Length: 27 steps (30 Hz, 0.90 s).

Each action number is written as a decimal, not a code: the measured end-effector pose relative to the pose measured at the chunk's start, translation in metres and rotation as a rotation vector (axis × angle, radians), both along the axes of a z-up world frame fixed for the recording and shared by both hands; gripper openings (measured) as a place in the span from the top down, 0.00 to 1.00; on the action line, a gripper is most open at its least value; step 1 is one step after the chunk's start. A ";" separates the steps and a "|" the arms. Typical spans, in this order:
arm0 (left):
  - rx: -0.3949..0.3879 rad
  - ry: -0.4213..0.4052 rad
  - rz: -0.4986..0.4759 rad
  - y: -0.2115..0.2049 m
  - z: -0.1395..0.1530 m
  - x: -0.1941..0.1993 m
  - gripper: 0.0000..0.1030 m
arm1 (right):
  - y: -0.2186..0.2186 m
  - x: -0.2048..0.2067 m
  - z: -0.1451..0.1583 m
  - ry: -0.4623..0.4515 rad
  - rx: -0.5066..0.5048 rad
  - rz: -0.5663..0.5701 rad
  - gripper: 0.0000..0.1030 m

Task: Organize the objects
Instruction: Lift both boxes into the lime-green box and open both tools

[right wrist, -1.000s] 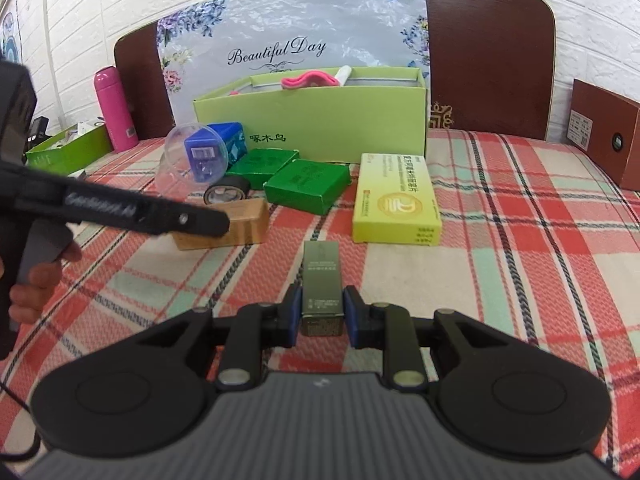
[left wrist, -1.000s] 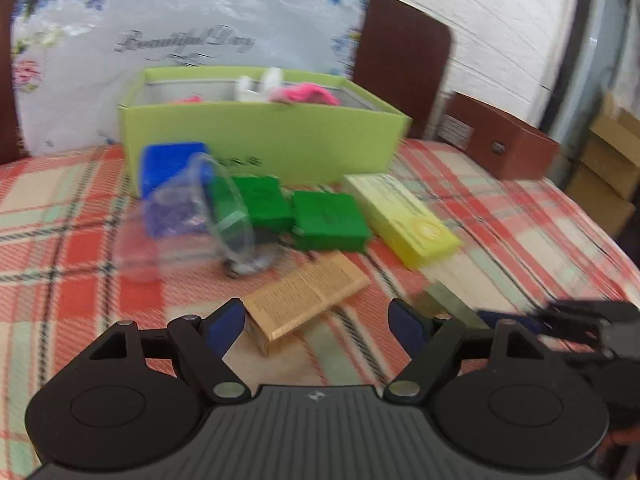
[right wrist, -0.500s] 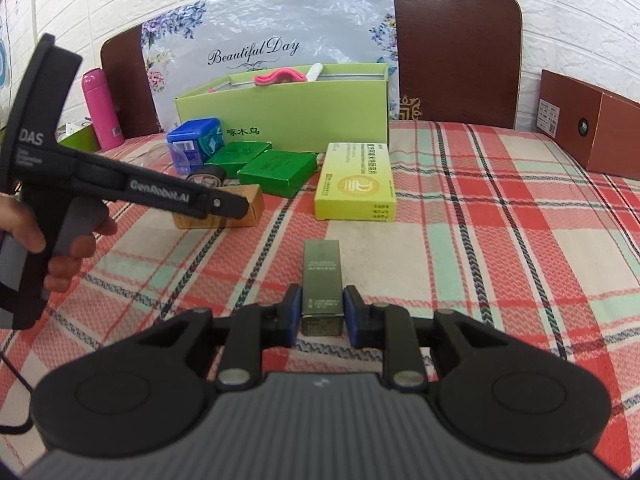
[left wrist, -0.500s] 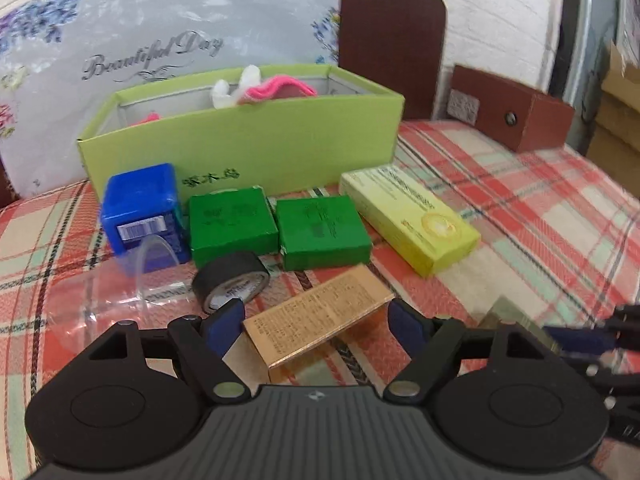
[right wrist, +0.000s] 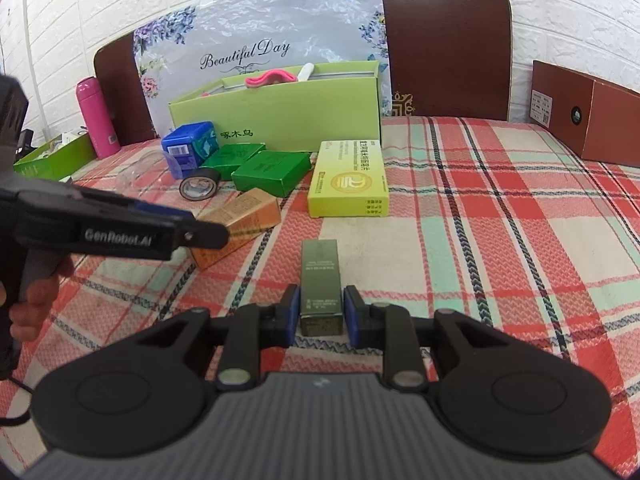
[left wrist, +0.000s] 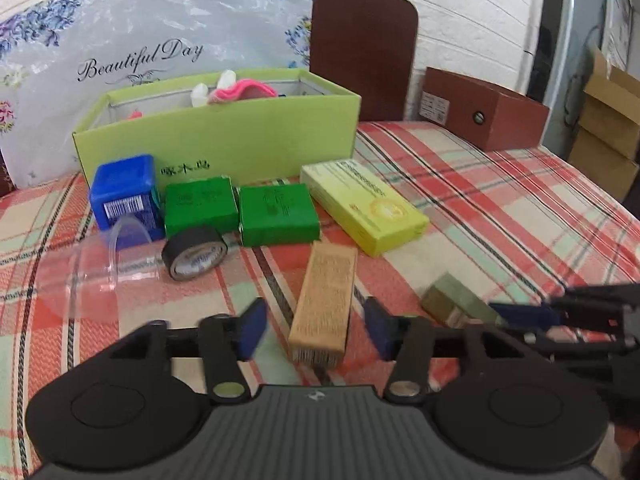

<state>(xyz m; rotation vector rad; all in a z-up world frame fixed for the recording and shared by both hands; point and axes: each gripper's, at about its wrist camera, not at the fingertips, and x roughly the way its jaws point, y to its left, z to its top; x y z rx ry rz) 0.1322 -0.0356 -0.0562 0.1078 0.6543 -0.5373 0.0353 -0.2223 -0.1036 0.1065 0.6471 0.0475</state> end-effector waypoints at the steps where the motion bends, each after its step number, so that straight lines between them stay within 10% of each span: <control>1: 0.001 0.001 0.004 -0.004 0.001 0.003 0.40 | 0.000 0.000 0.000 -0.002 0.002 -0.001 0.77; 3: 0.005 0.021 -0.001 -0.011 0.000 0.008 0.40 | 0.000 0.001 0.000 -0.002 0.005 -0.003 0.77; 5: 0.017 0.065 -0.007 -0.014 -0.004 0.010 0.68 | 0.000 0.002 0.000 0.004 0.008 0.000 0.78; 14: 0.073 0.056 0.056 0.006 0.001 -0.054 0.66 | 0.012 -0.010 0.008 0.031 -0.032 0.082 0.77; 17: 0.041 0.072 0.112 0.009 0.001 -0.053 0.49 | 0.016 -0.006 0.008 0.040 -0.052 0.066 0.77; 27: 0.035 0.126 0.101 0.000 -0.004 -0.041 0.53 | 0.012 0.000 0.003 0.070 -0.021 0.047 0.77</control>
